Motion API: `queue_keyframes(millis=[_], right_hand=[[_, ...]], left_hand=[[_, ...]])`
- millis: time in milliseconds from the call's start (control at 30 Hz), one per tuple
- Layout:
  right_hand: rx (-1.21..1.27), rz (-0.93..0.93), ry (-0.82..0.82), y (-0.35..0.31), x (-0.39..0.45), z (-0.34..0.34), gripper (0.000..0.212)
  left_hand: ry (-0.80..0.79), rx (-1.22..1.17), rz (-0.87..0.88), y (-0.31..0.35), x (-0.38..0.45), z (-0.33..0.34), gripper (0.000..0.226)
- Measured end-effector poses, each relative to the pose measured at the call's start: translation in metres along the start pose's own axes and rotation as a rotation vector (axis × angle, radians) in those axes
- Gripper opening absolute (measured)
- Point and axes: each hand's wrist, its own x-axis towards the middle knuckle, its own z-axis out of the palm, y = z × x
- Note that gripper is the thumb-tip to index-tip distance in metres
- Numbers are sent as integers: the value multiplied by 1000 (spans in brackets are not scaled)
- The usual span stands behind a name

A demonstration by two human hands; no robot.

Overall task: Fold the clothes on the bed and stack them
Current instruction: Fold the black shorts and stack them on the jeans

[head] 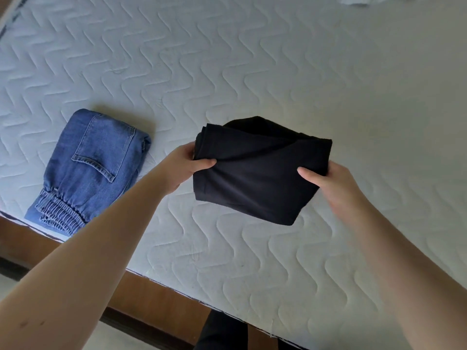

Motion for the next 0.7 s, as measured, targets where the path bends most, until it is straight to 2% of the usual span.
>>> queue_keyframes(millis=[133,233,333,433,567,633,700], right_hand=[[-44,-150,100,-40,5,-34,26],[-99,-228,200,-53,4,-51,15],[-140,-287,267,-38,5,-60,33],[-161,-215,265,-2,2,-66,37],[-227,-147,165,56,-27,-57,60],[-286,-75,117,87,-42,-52,60],[-319,1,114,114,-54,-51,51]], left_hand=[[50,183,258,66,10,10,48],[80,297,410,87,18,21,58],[150,427,460,73,26,38,77],[154,592,424,30,29,57,69],[140,716,294,-47,10,84,57],[115,706,256,-79,-5,95,51],[105,652,203,-99,-16,102,64]])
